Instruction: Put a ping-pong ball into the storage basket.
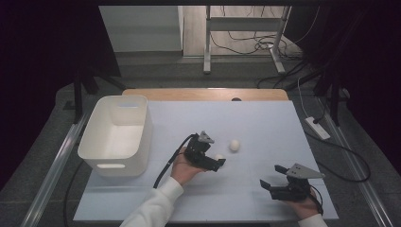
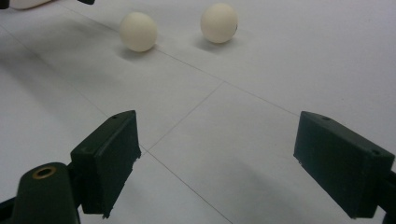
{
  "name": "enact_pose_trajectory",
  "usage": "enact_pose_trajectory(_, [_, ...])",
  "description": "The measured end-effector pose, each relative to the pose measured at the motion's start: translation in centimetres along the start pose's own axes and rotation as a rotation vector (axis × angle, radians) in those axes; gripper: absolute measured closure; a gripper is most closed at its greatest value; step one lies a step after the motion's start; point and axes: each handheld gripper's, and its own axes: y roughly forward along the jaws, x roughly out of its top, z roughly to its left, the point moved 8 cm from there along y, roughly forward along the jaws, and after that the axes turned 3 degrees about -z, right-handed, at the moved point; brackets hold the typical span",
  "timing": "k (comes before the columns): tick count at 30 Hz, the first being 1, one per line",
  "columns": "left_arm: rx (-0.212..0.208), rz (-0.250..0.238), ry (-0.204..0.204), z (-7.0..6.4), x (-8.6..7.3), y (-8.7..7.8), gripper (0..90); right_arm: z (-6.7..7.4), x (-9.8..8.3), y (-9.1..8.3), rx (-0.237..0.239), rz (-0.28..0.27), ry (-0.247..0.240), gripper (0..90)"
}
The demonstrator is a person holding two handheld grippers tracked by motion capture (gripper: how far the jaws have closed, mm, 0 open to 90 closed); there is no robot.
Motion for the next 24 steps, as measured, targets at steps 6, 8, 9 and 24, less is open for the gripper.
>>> enact_pose_trajectory(6, [-0.002, 0.023, 0.001, 0.1, -0.1, 0.7, 7.1, -0.1, -0.1, 0.1, -0.002, -0.001, 0.0, 14.2])
enact_pose_trajectory(8, [-0.004, 0.029, 0.004, 0.0, -0.1, 1.0, 7.1, -0.1, -0.1, 0.1, -0.003, -0.001, 0.0, 14.2])
enact_pose_trajectory(9, [-0.004, 0.029, 0.004, 0.0, -0.1, 1.0, 7.1, -0.1, -0.1, 0.1, -0.002, -0.001, 0.001, 14.2])
enact_pose_trajectory(24, [-0.012, 0.097, 0.024, -0.2, -0.1, 2.6, 7.5, -0.3, -0.2, 0.1, -0.007, 0.003, 0.001, 14.2])
